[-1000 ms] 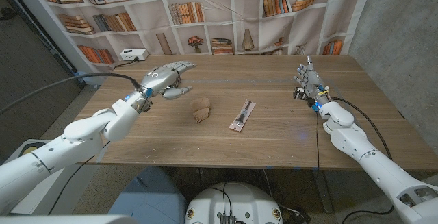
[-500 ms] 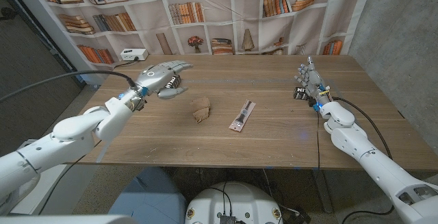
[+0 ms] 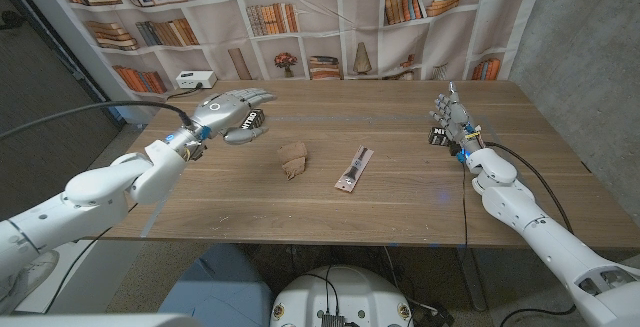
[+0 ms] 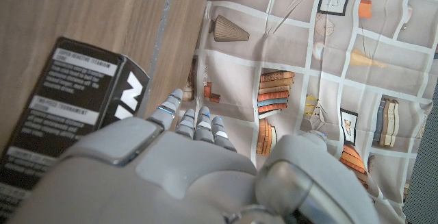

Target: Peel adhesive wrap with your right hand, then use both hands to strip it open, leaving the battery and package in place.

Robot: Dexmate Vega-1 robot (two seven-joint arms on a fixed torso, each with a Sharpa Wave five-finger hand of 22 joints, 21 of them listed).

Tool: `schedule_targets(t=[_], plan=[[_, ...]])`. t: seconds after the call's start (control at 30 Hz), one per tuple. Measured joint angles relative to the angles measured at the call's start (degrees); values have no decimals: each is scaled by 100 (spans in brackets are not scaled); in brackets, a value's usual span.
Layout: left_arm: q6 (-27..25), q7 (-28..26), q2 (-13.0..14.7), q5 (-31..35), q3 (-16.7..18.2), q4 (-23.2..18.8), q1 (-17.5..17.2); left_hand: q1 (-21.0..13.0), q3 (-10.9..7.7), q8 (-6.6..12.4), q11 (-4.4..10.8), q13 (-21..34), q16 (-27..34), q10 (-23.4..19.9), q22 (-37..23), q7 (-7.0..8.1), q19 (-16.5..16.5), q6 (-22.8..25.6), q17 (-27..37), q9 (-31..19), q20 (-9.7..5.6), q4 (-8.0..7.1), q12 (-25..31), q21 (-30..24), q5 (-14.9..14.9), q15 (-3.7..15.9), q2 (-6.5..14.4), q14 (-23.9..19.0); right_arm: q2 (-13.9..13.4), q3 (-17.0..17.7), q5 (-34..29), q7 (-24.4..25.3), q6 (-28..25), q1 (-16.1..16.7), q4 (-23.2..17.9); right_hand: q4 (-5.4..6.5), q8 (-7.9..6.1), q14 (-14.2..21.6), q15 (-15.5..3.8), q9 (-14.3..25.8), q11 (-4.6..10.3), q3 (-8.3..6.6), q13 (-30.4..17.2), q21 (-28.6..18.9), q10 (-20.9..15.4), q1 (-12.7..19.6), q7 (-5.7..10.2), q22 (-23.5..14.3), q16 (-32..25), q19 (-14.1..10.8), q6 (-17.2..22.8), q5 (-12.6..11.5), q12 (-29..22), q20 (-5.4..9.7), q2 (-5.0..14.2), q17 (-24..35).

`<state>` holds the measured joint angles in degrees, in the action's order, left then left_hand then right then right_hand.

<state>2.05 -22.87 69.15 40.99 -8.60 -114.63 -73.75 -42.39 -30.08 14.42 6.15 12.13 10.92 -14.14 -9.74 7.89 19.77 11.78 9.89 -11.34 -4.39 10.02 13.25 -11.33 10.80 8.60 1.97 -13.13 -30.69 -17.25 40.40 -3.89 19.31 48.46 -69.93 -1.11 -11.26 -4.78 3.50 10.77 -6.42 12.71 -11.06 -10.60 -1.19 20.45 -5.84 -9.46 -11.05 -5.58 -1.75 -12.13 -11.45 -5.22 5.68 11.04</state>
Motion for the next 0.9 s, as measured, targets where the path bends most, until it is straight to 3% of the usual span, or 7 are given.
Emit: schedule_targets(t=[0.43, 0.9], plan=[[-88, 23, 66, 296, -92, 47, -41, -99, 39, 45, 0, 0, 0, -124, 0, 0, 13, 122, 0, 0, 13, -7, 0, 0, 0, 52, 7, -74, 86, -43, -18, -9, 22, -75, 143, -2, 0, 0, 0, 0, 0, -2, 0, 0, 0, 0, 0, 0, 0, 0, 0, 0, 0, 0, 0, 0], [-179, -118, 174, 606, -262, 109, -13, -346, 38, 45, 20, 27, 0, -184, 0, 12, 30, 217, 0, 1, 30, -7, 0, 0, 0, 53, 195, -135, 163, -82, -48, -3, 42, -146, 262, -16, 0, 0, 0, 0, 0, -16, 0, 0, 0, 0, 0, 0, 0, 0, 0, 0, 0, 0, 0, 0]])
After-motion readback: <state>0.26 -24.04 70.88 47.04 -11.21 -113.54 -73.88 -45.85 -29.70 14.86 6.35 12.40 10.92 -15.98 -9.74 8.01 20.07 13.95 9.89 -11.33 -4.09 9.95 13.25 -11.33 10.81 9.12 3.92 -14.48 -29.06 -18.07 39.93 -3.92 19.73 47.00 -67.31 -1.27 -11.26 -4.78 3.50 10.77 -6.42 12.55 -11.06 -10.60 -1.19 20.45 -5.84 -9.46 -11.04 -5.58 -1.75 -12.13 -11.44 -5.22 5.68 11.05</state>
